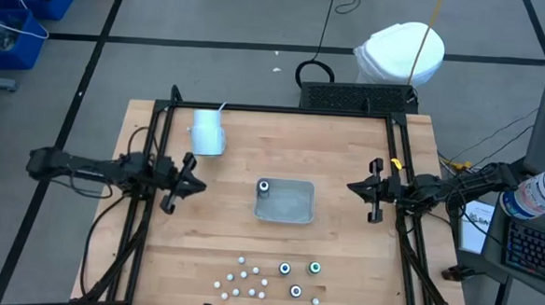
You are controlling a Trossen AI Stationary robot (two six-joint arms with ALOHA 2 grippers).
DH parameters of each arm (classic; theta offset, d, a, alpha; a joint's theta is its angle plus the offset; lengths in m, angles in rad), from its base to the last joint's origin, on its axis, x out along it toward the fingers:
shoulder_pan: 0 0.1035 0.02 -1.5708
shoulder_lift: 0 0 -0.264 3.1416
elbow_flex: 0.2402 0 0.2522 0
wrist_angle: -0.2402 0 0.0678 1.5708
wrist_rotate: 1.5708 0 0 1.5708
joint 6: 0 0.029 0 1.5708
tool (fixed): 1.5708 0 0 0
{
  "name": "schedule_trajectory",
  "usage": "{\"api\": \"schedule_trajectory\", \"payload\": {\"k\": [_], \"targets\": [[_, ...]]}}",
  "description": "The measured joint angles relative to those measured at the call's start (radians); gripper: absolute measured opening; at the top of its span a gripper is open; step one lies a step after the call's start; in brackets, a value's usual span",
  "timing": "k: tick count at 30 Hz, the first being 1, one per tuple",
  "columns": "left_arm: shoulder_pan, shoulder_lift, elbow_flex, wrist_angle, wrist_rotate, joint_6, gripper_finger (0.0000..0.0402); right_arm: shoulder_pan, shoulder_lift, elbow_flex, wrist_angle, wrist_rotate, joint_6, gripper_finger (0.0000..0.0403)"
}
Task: Pick & Place food coloring
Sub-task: Put the large blue food coloring bottle into the white container
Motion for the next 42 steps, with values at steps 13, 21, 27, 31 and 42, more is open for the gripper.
{"api": "schedule_trajectory", "payload": {"k": [13, 21, 27, 31, 42], "targets": [[-0.144, 0.359, 0.157, 0.055, -0.131, 0.095, 0.0042, 0.0, 0.0, 0.0, 0.0, 0.0, 0.026, 0.0], [-0.194, 0.621, 0.316, 0.056, -0.147, 0.104, 0.0042, 0.0, 0.0, 0.0, 0.0, 0.0, 0.024, 0.0], [-0.245, 0.786, 0.454, 0.082, -0.079, 0.142, 0.0042, 0.0, 0.0, 0.0, 0.0, 0.0, 0.035, 0.0], [-0.284, 0.876, 0.537, 0.086, -0.065, 0.21, 0.0042, 0.0, 0.0, 0.0, 0.0, -0.003, 0.052, 0.0], [-0.298, 1.04, 0.69, 0.077, -0.066, 0.358, 0.0042, 0.0, 0.0, 0.0, 0.001, -0.077, 0.053, 0.0]]}}
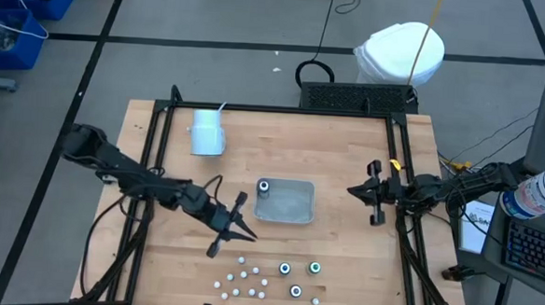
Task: Pick & Place food coloring
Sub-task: Put the large blue food coloring bottle into the white container
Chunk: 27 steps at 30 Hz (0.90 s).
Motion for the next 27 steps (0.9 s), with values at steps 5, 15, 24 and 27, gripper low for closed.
{"api": "schedule_trajectory", "payload": {"k": [5, 15, 24, 27], "targets": [[0.0, 0.074, 0.039, 0.005, -0.001, -0.034, 0.0042, 0.0, 0.0, 0.0, -0.001, -0.004, 0.0, 0.0], [-0.025, 0.311, 0.252, 0.0, -0.033, 0.0, 0.0042, 0.004, 0.001, 0.0, -0.001, -0.004, 0.011, 0.0], [-0.033, 0.402, 0.411, -0.186, -0.109, -0.036, 0.0042, 0.004, 0.001, 0.0, -0.001, -0.003, -0.055, 0.0], [-0.037, 0.437, 0.431, -0.207, -0.111, -0.045, 0.0042, 0.004, 0.001, 0.0, 0.003, -0.003, -0.078, 0.0]]}}
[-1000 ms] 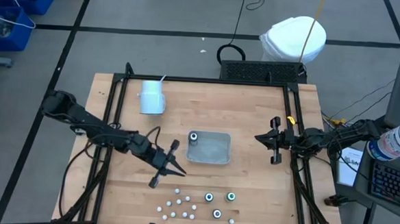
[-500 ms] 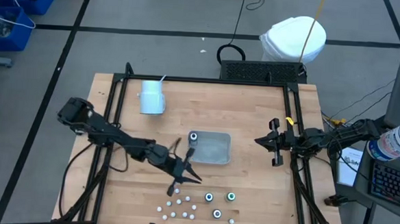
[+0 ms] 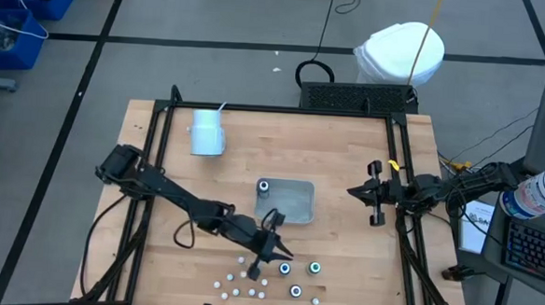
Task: Pick & Place food coloring
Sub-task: Put the large blue food coloring bottle into the white container
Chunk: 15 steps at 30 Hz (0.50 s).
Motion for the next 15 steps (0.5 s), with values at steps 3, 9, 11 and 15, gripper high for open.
{"api": "schedule_trajectory", "payload": {"k": [3, 9, 11, 15], "targets": [[-0.017, 0.034, 0.002, -0.008, 0.024, 0.006, 0.0042, 0.0, 0.0, 0.0, 0.014, 0.0, -0.011, 0.0], [-0.058, 0.043, 0.002, -0.022, 0.045, 0.057, 0.0043, 0.0, 0.0, 0.0, 0.043, -0.001, -0.041, 0.0], [-0.063, 0.029, 0.002, -0.02, 0.039, 0.058, 0.0043, 0.0, 0.0, 0.0, 0.045, -0.002, -0.059, 0.0], [-0.065, 0.026, 0.003, -0.018, 0.019, 0.056, 0.0061, 0.0, 0.0, 0.0, 0.056, -0.002, -0.065, 0.0]]}}
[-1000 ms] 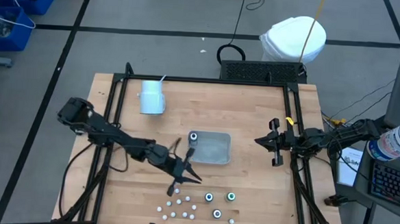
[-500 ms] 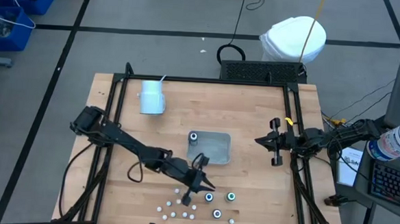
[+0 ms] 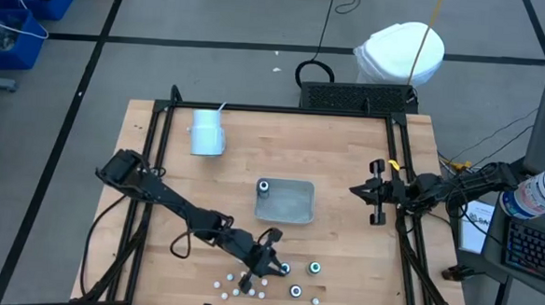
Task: Pick & Place food coloring
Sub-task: Put the large blue food coloring bottle into the white container
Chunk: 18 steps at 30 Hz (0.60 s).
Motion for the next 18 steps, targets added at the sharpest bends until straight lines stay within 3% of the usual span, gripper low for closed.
{"api": "schedule_trajectory", "payload": {"k": [11, 18], "targets": [[-0.001, 0.014, -0.001, 0.002, 0.002, 0.022, 0.0225, 0.0, 0.0, 0.0, 0.01, 0.0, -0.015, 0.0], [0.009, 0.014, -0.001, 0.005, 0.007, 0.013, 0.0285, 0.0, 0.0, 0.0, 0.009, 0.0, 0.01, 0.0]]}}
